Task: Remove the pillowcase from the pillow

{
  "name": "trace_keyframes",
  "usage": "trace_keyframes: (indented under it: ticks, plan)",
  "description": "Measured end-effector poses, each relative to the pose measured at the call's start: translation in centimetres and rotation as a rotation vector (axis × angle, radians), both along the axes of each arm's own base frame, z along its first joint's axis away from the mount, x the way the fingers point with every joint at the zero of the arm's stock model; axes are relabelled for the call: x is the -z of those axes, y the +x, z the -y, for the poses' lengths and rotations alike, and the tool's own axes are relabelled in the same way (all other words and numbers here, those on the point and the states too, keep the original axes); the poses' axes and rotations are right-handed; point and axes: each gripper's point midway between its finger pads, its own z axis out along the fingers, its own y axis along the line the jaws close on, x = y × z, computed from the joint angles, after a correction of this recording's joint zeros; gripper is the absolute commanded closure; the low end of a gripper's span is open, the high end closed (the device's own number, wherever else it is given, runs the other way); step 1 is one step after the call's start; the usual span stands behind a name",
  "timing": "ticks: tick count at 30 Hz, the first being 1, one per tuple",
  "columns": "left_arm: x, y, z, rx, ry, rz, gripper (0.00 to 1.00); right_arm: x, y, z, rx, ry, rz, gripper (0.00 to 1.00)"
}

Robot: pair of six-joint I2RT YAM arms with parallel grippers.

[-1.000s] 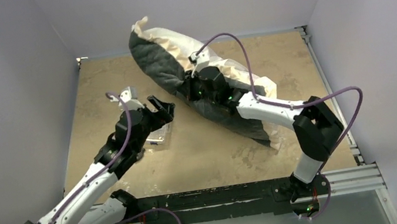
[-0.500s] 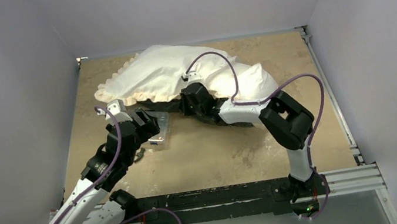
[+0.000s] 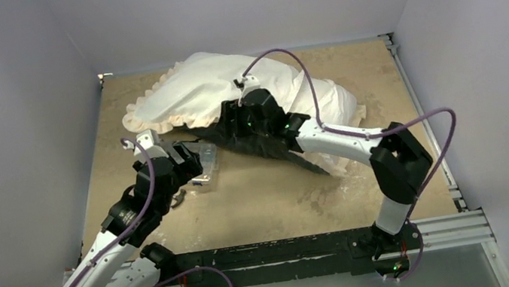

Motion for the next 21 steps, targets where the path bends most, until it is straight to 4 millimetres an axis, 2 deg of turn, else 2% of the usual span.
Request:
trace_keyframes:
  ticks: [2, 6, 8, 11, 15, 16, 18, 20, 21]
  plan:
    - [0.0, 0.1, 0.0, 0.002, 0.014, -0.005, 0.14, -2.9, -0.6, 0.3, -0.030, 0.036, 0.028, 0.26]
    - [-0.2, 0.6, 0.3, 0.011, 0.041, -0.013, 0.13, -8.1, -1.6, 1.3, -0.048, 0.099, 0.085, 0.07]
    - [-0.2, 0.9, 0.6, 0.021, 0.056, -0.019, 0.13, -10.1, -1.8, 2.4, -0.020, 0.115, 0.106, 0.06]
    - [-0.1, 1.4, 1.2, 0.045, 0.072, -0.028, 0.13, -11.8, -1.3, 4.8, 0.054, 0.122, 0.111, 0.06]
    - [0.2, 2.2, 2.5, 0.088, 0.080, -0.043, 0.13, -11.3, 1.8, 10.8, 0.242, 0.103, 0.076, 0.04]
    - [0.3, 2.4, 2.9, 0.101, 0.083, -0.049, 0.13, -10.0, 2.5, 13.4, 0.319, 0.087, 0.049, 0.03]
    - [0.6, 2.7, 3.6, 0.124, 0.087, -0.061, 0.13, -8.8, 3.4, 16.5, 0.412, 0.069, 0.022, 0.03]
    - [0.9, 3.0, 4.2, 0.143, 0.087, -0.074, 0.13, -7.0, 3.4, 18.8, 0.484, 0.041, -0.012, 0.04]
    - [1.1, 3.1, 4.5, 0.152, 0.085, -0.081, 0.13, -6.2, 3.3, 19.2, 0.498, 0.031, -0.027, 0.04]
